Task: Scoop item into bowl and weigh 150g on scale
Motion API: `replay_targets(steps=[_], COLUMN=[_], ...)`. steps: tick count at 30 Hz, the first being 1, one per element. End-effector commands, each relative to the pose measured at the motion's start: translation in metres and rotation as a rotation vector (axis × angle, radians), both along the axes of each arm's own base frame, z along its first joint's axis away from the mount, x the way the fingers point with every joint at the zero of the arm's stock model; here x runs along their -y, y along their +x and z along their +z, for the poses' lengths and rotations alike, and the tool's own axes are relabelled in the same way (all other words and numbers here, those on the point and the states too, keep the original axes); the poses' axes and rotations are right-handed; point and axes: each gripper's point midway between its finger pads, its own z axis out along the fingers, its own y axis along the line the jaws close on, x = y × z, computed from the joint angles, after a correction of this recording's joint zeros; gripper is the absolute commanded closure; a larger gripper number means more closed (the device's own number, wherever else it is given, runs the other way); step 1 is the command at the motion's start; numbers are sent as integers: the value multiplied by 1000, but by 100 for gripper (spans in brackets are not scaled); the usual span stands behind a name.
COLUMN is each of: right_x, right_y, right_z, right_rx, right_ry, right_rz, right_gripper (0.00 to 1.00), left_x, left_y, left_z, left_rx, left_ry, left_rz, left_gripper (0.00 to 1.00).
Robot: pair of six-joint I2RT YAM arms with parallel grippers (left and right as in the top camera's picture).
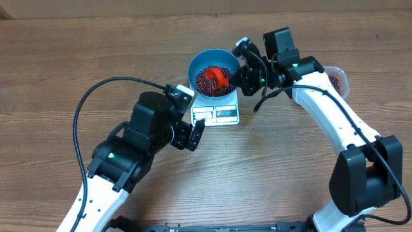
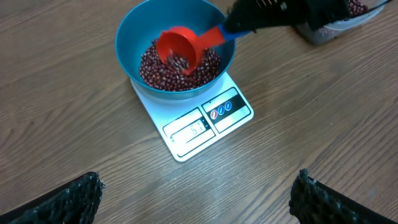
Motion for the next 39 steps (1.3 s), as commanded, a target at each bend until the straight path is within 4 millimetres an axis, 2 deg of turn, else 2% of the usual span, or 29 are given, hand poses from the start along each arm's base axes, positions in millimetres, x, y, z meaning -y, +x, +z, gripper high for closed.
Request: replay_targets(steps=[1,4,14,21,26,31,39], right_x=[0,2,5,17,19,22,22], right_y=[13,20,18,21,12,3,2], right_z=[20,32,64,81,76,66,66], right_rx=[15,54,141,234,200,263,294], right_ry=[71,93,104,37,20,-86,-112], right_rz=[-60,-79,-82,-106,-98,46,88], right_gripper=[97,96,96,96,97,97,97], left_x=[1,1,1,1,1,1,1], left_y=[0,1,1,1,1,1,1], left_z=[-1,-1,-1,-1,-1,-1,-1], left_rx=[-10,-10,-10,-10,-10,-10,-10], left_ry=[-11,-11,-11,-11,-11,-11,-11], left_rz=[3,3,3,3,3,3,3], left_gripper=[1,1,0,1,0,0,0])
